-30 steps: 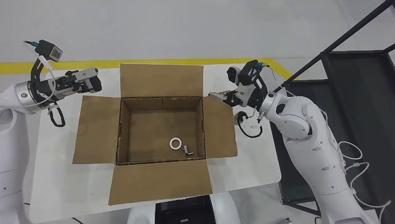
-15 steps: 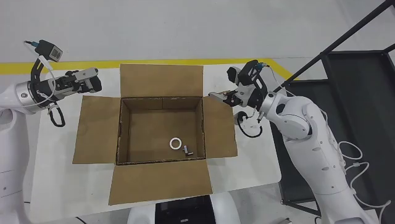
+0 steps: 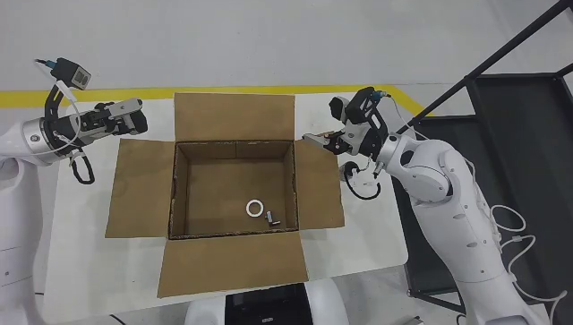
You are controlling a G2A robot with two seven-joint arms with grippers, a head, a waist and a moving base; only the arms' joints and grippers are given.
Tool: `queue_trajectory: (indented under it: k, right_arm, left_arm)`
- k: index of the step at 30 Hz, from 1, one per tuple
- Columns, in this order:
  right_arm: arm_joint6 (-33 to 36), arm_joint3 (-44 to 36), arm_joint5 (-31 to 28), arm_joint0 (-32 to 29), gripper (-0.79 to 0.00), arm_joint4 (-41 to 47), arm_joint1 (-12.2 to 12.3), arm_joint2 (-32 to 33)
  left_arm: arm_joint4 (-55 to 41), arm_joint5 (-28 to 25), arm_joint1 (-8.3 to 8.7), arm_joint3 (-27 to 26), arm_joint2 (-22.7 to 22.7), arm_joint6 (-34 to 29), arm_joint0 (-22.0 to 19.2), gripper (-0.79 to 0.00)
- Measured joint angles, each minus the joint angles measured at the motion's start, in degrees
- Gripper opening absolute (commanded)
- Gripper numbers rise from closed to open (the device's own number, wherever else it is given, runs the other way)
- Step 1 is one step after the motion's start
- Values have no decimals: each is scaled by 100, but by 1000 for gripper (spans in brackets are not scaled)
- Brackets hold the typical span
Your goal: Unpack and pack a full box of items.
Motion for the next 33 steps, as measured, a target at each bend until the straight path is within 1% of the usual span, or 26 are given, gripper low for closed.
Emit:
queue_trajectory:
  k: [28,33]
  right_arm:
    - [0,0,0,0,0,0,0,0]
    - [70,-6,-35,109,0,-159,-13,-269]
  left_arm:
    - [0,0,0,0,0,0,0,0]
    - [0,0,0,0,0,0,0,0]
